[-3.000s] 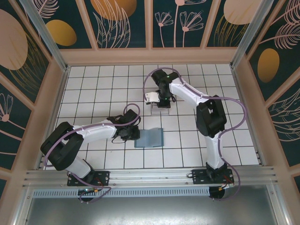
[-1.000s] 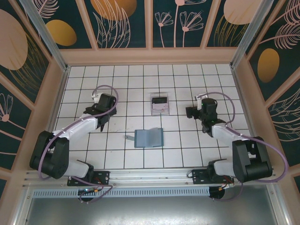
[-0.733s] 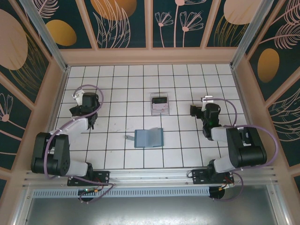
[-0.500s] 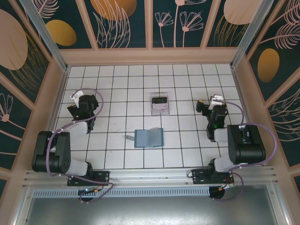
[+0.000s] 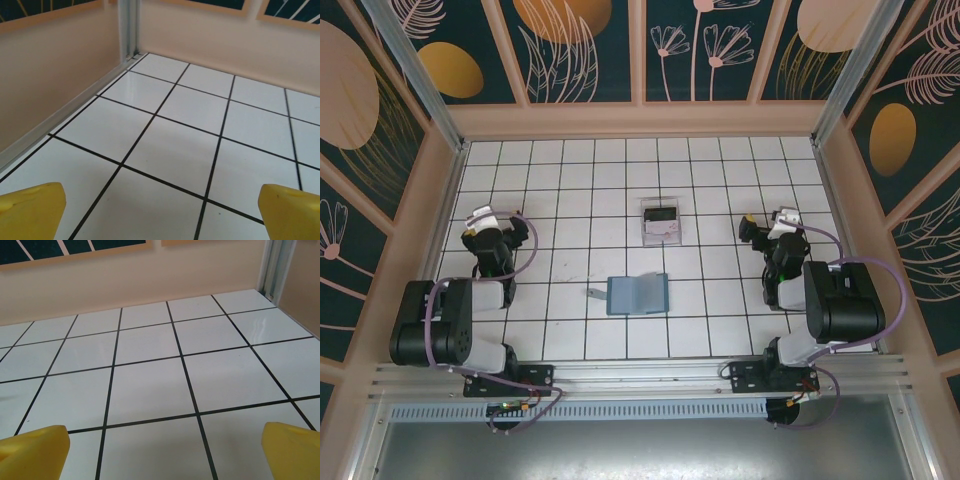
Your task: Take the credit cards out of the card holder
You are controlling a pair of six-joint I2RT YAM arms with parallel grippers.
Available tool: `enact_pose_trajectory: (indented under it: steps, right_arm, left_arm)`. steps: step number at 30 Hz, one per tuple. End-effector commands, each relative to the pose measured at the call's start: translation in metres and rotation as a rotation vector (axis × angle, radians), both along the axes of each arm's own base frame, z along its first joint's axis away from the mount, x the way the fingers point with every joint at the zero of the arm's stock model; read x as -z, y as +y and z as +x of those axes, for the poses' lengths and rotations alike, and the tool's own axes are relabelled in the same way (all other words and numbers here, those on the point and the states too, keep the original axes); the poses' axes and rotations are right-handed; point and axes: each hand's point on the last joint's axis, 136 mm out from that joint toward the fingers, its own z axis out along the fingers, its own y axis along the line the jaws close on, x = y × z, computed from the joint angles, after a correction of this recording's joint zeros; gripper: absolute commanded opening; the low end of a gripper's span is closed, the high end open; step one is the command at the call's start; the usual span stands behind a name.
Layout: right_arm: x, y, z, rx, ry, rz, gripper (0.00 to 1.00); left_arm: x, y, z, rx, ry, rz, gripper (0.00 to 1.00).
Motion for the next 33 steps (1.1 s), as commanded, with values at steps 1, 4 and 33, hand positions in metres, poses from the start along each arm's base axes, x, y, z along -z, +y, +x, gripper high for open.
enact_pose_trajectory:
  steps: [1, 4, 33]
  right_arm:
    - [-0.012, 0.001, 0.002, -0.005, -0.054, 0.009, 0.99]
    - [-0.013, 0.001, 0.002, -0.005, -0.055, 0.009, 0.99]
    - [-0.012, 0.001, 0.002, -0.006, -0.052, 0.009, 0.99]
  left_arm:
    - [-0.027, -0.008, 0.004, 0.061, -0.106, 0.024, 0.98]
    - [-0.027, -0.013, 0.003, 0.092, -0.116, 0.032, 0.98]
    - [-0.018, -0.037, 0.003, 0.198, -0.123, 0.1, 0.99]
